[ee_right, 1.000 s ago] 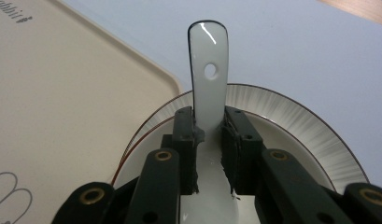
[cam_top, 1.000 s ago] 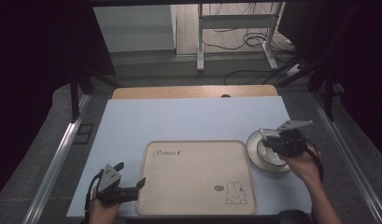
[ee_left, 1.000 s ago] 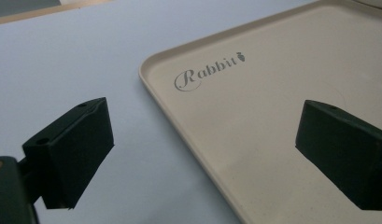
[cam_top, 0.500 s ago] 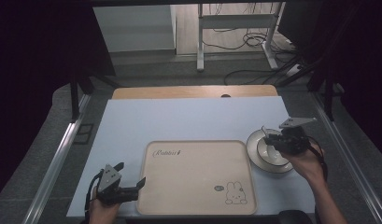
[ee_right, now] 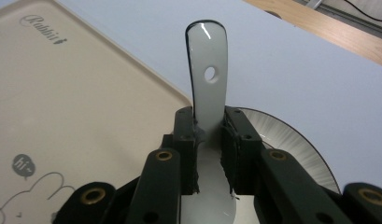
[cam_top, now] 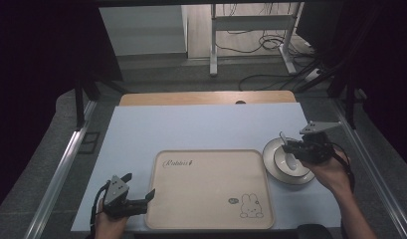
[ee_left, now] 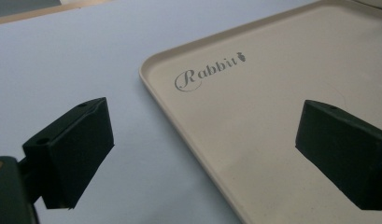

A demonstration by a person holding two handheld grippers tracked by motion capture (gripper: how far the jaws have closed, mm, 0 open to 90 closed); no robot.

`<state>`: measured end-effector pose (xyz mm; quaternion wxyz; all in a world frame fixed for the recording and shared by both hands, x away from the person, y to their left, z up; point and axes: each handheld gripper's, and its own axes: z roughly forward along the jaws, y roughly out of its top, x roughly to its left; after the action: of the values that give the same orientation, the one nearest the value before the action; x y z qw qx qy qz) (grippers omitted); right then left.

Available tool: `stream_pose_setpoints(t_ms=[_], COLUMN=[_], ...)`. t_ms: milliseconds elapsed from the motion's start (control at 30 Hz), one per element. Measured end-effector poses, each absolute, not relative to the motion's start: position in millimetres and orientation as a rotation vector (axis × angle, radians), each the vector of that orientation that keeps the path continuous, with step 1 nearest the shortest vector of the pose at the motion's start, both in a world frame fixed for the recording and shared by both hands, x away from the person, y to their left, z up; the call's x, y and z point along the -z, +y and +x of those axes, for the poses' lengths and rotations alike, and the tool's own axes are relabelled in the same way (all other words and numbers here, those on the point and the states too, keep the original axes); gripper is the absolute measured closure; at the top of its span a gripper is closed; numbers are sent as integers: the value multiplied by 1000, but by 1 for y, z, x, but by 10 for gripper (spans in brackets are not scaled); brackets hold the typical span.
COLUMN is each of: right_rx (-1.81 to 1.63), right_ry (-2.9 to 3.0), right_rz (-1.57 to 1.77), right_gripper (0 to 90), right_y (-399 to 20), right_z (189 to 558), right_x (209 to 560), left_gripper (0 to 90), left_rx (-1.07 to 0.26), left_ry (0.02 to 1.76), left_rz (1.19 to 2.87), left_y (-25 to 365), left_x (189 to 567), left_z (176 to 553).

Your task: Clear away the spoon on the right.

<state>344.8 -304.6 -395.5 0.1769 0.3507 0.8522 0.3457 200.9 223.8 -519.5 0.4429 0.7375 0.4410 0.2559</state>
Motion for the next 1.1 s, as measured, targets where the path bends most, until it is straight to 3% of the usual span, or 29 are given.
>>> stream_pose_setpoints(t_ms=[567,1100], right_rx=[-968,-836], right_ry=[2500,2638], right_rz=[890,796], right_gripper=[767,767], right_y=[-273,-219], right_z=[316,303], right_x=[367,386], left_gripper=[41,41], left_rx=[-638,-640], left_ry=[1094,1089], left_rz=[1826,1830], left_y=[224,225], left_x=[519,519], left_z=[201,200])
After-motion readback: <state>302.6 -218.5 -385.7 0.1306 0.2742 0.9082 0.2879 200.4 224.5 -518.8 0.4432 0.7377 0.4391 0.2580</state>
